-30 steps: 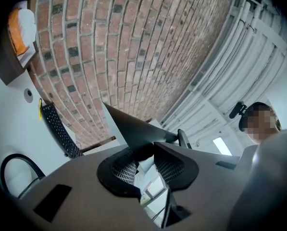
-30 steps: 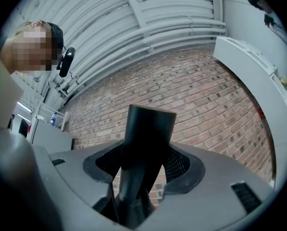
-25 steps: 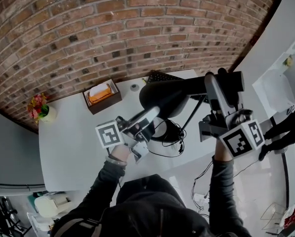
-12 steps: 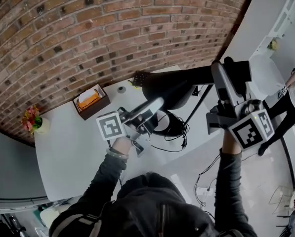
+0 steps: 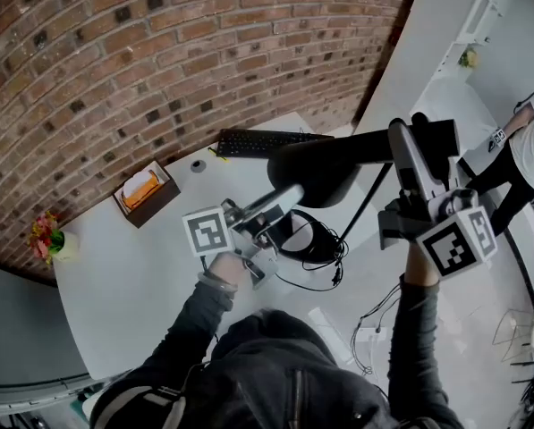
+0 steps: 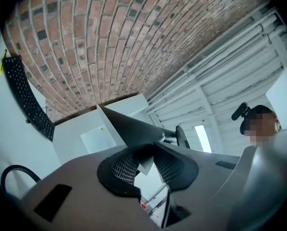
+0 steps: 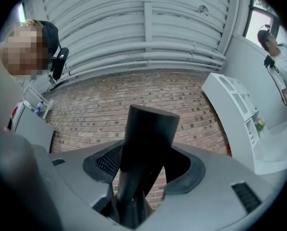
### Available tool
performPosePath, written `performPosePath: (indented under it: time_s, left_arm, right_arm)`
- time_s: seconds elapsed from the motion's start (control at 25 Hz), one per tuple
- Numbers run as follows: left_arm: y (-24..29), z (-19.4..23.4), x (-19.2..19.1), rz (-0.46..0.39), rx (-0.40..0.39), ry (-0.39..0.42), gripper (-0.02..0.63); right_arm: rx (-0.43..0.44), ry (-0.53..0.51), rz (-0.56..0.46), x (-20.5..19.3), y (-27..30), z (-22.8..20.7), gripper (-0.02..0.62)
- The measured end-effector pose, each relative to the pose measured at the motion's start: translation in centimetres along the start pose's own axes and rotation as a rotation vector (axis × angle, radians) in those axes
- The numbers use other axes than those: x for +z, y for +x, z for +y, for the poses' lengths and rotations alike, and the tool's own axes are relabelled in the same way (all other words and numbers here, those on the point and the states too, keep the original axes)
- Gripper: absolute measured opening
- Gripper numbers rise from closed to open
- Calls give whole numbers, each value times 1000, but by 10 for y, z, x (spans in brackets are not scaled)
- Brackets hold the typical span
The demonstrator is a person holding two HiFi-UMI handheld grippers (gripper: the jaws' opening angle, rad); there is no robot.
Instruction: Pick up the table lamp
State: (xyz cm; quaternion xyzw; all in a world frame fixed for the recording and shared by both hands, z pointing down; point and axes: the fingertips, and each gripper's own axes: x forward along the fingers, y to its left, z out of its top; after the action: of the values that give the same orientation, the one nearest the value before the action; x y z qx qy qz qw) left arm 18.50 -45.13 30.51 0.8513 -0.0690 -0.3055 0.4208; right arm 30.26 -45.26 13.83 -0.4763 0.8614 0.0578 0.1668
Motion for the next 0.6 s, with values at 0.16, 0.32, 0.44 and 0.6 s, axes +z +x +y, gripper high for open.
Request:
performPosePath:
  time_s: [0.16, 0.32, 0.44, 0.6]
  left_arm:
    - [7, 1, -10, 25, -17, -18, 95]
    - [13, 3, -13, 38, -23, -25, 95]
    - [20, -1, -18, 48, -29, -16, 95]
    - [24, -4, -18, 49, -34, -3, 95]
  right_arm:
    - [-16, -14, 0, 3, -11, -4, 233]
    - [-34, -15, -8, 5, -16, -8, 233]
    - [-38, -14, -17, 11, -24, -12, 233]
    - [-41, -22, -20, 16, -26, -14, 233]
